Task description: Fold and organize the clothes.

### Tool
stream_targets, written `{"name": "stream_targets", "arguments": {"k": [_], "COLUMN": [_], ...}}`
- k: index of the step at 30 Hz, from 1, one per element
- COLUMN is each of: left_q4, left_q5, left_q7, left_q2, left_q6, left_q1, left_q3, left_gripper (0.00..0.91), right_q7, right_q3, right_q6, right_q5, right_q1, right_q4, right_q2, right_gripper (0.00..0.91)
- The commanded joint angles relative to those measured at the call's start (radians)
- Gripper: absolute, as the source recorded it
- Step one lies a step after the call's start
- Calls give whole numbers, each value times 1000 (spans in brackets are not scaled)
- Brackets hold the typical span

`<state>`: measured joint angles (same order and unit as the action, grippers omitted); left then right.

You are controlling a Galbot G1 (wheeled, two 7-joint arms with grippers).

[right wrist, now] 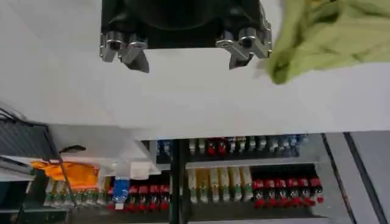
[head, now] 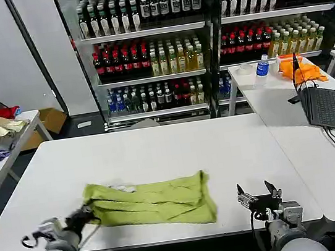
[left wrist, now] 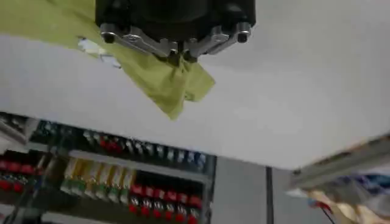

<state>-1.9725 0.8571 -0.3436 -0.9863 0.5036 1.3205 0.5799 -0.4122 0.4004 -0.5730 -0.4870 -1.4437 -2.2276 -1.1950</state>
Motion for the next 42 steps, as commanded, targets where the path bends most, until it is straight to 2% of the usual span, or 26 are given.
{"name": "stream_targets", "arguments": {"k": [1,9,18,26,39,40,41,42], "left_q4": [-63,-219,-188,-103,10,22,36,47], "left_q5": [55,225,265,226,33,30,24,17], "left_q7": [-4,-21,-20,-24,-15,-14,-13,-10], "left_q2": [122,17,-71,-154,-210,-211,-211,-212], "left_q6": [17,46,46,43,33,34,36,36], "left_q1": [-63,9,-62,-189,-272,-282,-286,-292], "left_q3": [59,-88,-267,-397,-524,-530,-534,-537], "left_gripper": [20,20,20,20,20,91,333,907], "right_q7": [-1,-3,-2,-1,0,-1,-1,-1], "right_q3": [-12,-11,-14,-19,-18,-19,-19,-19], "right_q6": [0,-1,0,1,1,1,0,1], "right_q5": [1,3,3,2,1,1,1,1], "right_q1": [1,-1,-1,13,19,20,21,21], "right_q4": [7,16,26,44,53,53,53,53], "right_q2": [-3,0,5,8,5,4,4,3], "right_gripper": [907,907,907,907,907,907,907,907]}}
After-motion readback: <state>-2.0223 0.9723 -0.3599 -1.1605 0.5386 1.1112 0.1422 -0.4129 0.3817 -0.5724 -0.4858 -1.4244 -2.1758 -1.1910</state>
